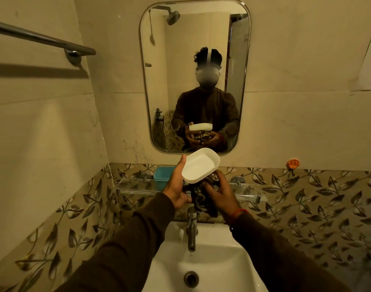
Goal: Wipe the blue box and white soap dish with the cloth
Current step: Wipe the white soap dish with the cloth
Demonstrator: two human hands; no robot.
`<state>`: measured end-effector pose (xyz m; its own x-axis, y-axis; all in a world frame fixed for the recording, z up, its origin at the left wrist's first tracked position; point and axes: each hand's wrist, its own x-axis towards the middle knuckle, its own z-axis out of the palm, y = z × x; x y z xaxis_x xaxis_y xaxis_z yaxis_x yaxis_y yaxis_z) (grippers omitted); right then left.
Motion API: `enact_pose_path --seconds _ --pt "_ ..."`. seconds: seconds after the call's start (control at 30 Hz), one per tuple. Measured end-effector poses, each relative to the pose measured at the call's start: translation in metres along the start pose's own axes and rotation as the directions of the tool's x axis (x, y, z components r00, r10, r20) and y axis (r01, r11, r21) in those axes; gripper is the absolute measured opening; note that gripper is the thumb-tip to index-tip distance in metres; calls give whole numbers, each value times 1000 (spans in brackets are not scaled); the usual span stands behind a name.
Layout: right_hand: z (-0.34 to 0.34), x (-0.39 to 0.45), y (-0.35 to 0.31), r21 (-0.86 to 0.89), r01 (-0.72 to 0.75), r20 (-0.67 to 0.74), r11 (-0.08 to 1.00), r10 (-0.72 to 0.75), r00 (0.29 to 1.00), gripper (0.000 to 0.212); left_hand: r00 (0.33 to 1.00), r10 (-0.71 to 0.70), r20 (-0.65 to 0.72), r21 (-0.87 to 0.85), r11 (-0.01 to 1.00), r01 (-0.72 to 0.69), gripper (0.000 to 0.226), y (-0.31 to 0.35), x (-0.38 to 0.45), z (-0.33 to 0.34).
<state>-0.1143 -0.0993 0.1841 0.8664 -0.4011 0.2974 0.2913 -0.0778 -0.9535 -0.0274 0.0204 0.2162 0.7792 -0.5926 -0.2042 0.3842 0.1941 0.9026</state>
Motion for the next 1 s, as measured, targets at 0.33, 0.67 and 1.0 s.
enact_pose_path --seconds 0.33,0.67,1.0 --pt "-27 5 -30 -2 111 -305 994 -107 946 45 999 28 18 -167 986 -24 56 10 10 -35" --pt "-11 18 -59 -781 384 280 493 -275 920 39 966 -35 257 -228 969 96 82 -13 1 10" --pt "-2 9 -66 -668 512 481 540 -212 851 37 981 -40 188 -398 910 113 68 -20 -4 5"
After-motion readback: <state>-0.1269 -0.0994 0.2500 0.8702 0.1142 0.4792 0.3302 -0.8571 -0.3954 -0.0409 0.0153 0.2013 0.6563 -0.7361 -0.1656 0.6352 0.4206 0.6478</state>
